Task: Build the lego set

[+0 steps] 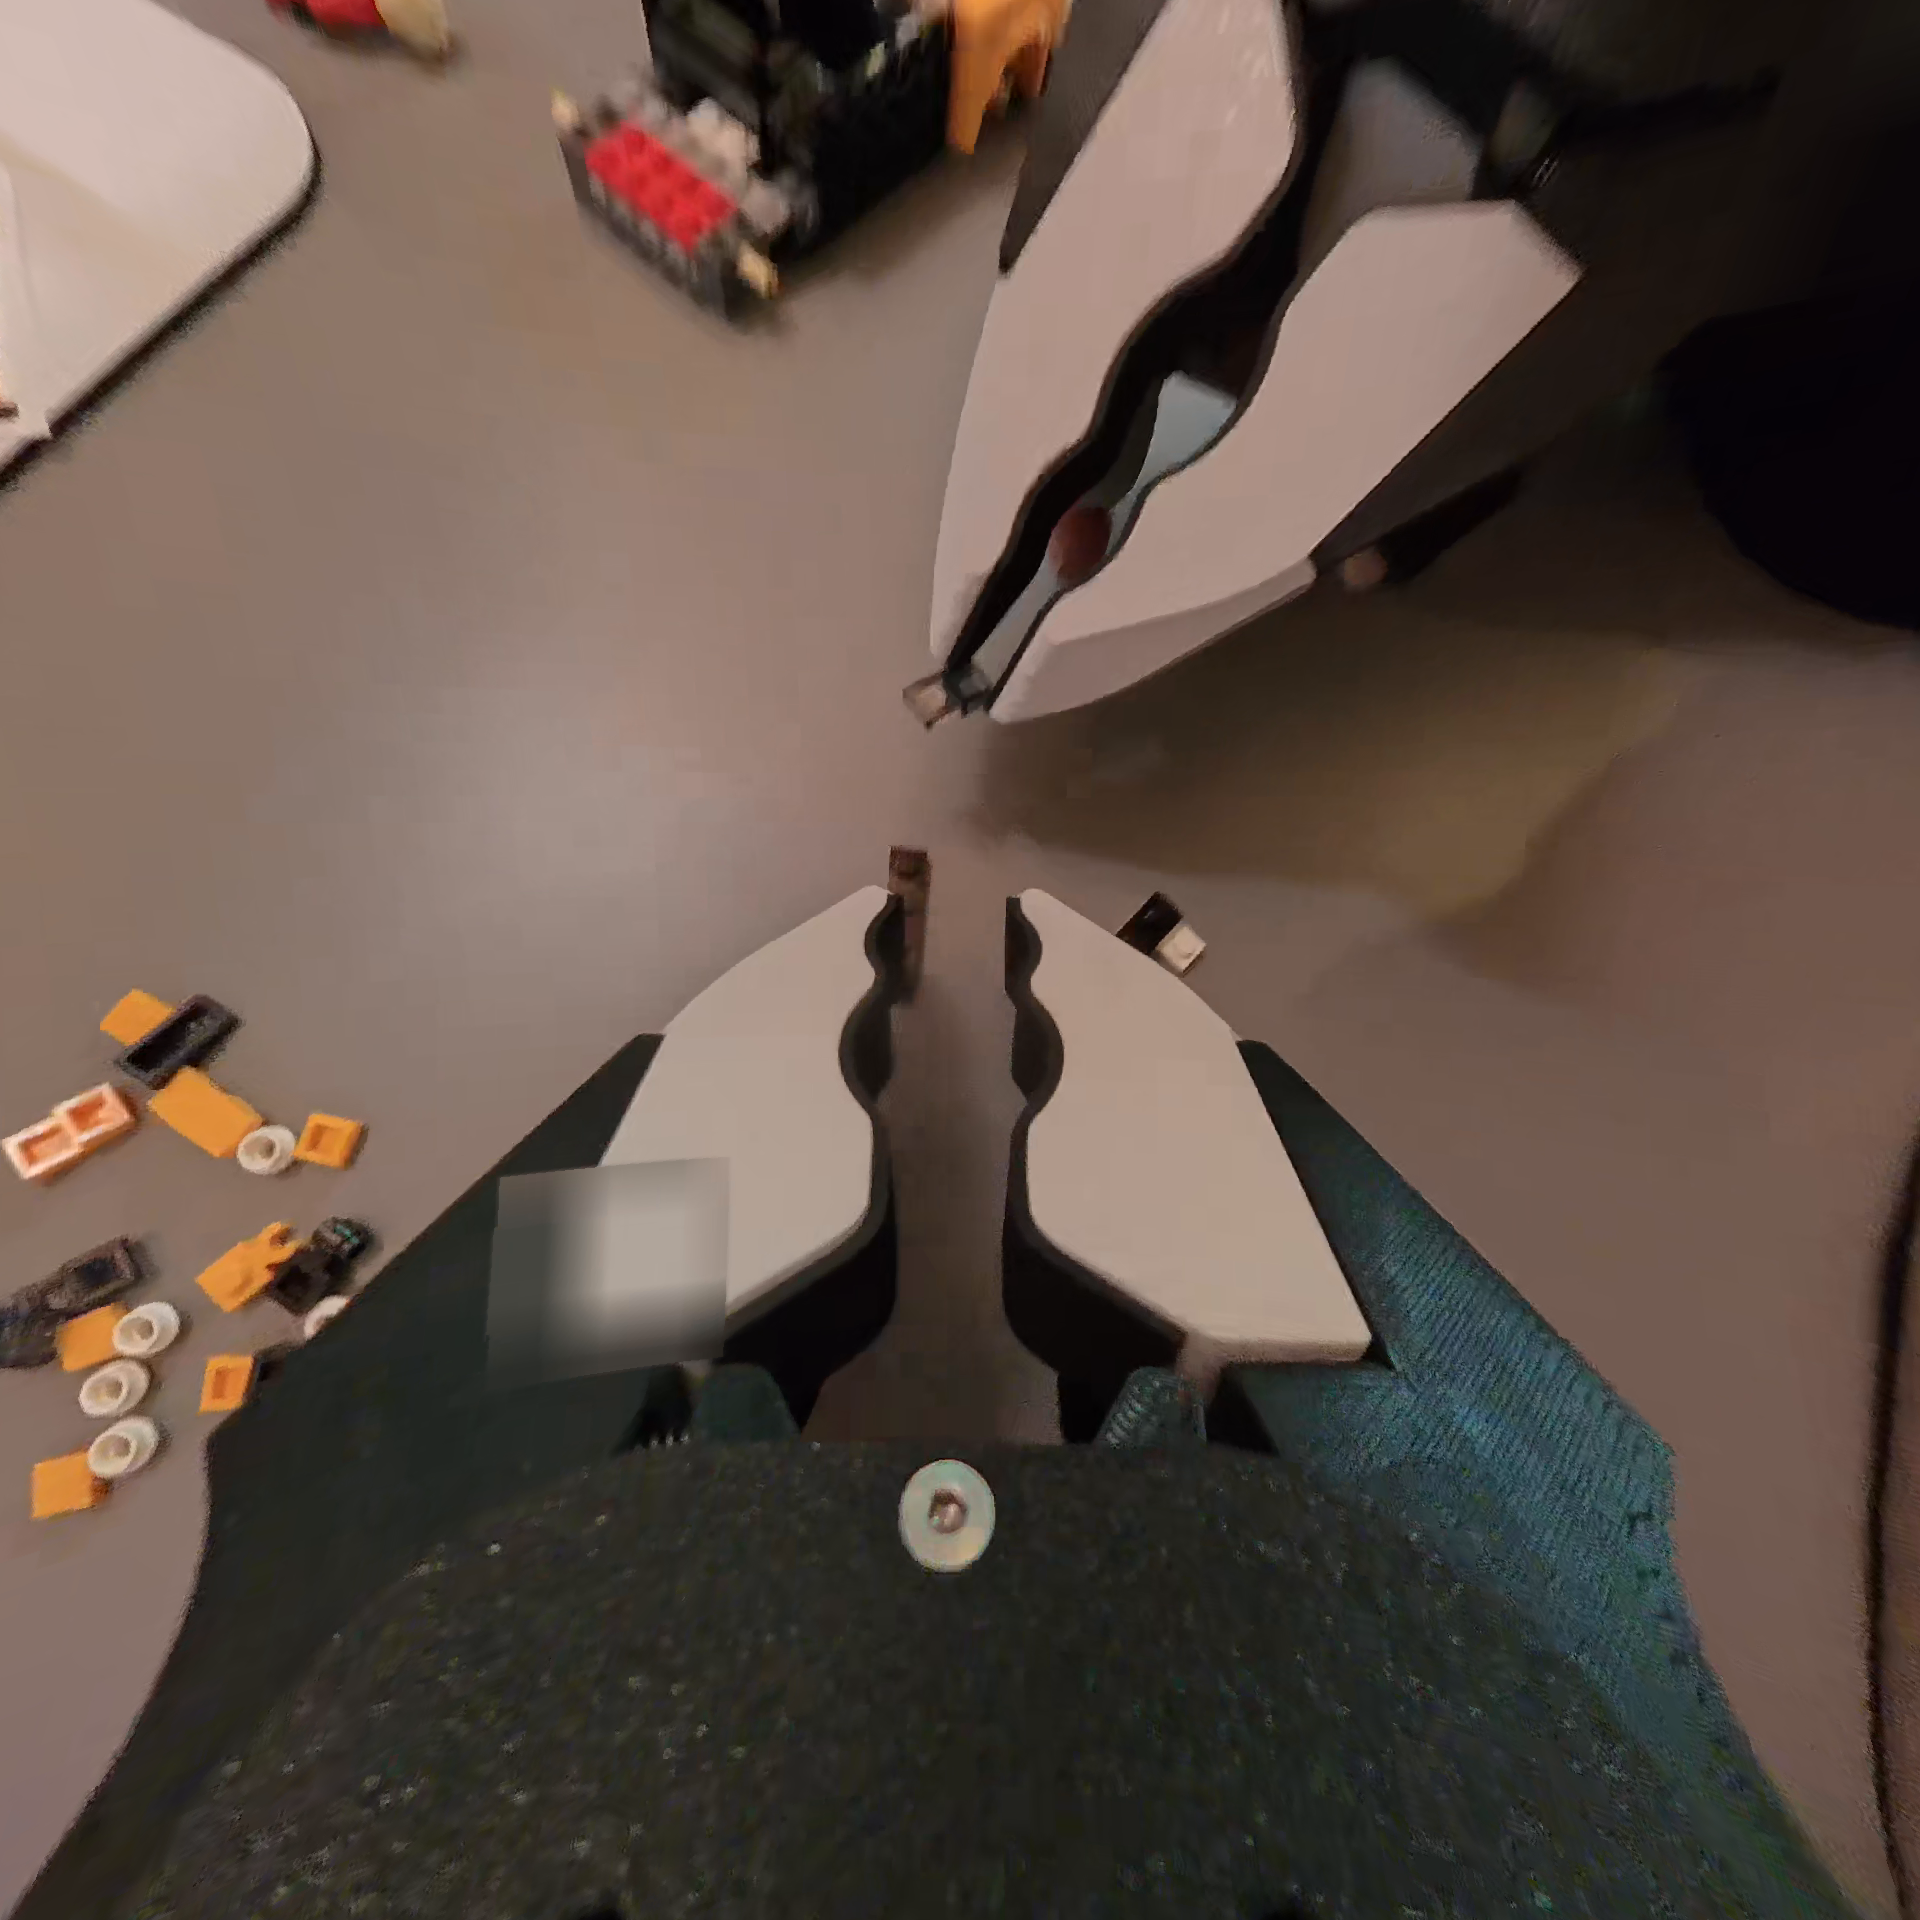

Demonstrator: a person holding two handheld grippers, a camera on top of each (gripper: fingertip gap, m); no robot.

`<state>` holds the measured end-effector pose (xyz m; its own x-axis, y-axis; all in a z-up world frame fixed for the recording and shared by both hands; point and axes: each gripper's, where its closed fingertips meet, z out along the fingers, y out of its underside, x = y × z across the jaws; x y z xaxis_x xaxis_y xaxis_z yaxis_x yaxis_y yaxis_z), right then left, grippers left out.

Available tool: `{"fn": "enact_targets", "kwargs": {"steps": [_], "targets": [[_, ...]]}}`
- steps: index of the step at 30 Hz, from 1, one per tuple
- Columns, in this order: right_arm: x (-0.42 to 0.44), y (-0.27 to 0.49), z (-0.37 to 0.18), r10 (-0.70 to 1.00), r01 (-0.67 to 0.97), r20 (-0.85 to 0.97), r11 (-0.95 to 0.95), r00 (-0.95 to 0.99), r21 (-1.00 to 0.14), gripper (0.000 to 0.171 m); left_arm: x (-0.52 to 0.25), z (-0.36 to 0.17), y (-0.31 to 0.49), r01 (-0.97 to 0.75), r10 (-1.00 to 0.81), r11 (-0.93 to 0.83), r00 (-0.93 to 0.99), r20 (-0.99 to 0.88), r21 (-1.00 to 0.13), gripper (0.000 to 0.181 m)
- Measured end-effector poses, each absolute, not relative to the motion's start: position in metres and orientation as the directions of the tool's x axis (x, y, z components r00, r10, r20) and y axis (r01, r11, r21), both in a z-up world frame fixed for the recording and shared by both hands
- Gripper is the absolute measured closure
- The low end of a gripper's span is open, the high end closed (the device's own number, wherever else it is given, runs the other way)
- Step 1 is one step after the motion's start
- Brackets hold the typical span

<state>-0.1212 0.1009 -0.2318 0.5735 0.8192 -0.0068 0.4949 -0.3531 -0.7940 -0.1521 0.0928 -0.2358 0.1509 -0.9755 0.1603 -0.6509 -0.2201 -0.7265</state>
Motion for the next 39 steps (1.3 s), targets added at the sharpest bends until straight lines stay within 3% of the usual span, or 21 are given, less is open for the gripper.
{"fn": "enact_targets", "kwargs": {"steps": [4, 8, 15, 21, 26, 39], "targets": [[-0.127, 0.101, -0.214, 0.835, 0.458, 0.047, -0.252, 0.548, -0.852, 0.163, -0.147, -0.212, 0.095, -0.498, -0.935, -0.345, 0.102, 0.341, -0.796, 0.167], [-0.131, 0.1, -0.199, 0.838, 0.456, 0.143, -0.137, 0.527, -0.879, 0.163, -0.146, -0.198, 0.094, -0.395, -0.846, -0.503, 0.042, 0.532, -0.769, 0.168], [-0.136, 0.097, -0.194, 0.815, 0.527, 0.307, 0.003, 0.491, -0.85, 0.163, -0.14, -0.185, 0.091, -0.303, -0.721, -0.651, -0.04, 0.691, -0.696, 0.169], [-0.138, 0.096, -0.2, 0.807, 0.576, 0.361, 0.031, 0.468, -0.817, 0.163, -0.14, -0.189, 0.093, -0.295, -0.678, -0.695, -0.032, 0.734, -0.655, 0.177], [-0.139, 0.095, -0.198, 0.807, 0.569, 0.36, 0.035, 0.469, -0.822, 0.163, -0.141, -0.196, 0.098, -0.299, -0.662, -0.717, 0.01, 0.75, -0.629, 0.172], [-0.143, 0.093, -0.201, 0.813, 0.575, 0.36, 0.037, 0.459, -0.817, 0.163, -0.14, -0.196, 0.092, -0.323, -0.612, -0.744, -0.019, 0.79, -0.584, 0.178]]}}
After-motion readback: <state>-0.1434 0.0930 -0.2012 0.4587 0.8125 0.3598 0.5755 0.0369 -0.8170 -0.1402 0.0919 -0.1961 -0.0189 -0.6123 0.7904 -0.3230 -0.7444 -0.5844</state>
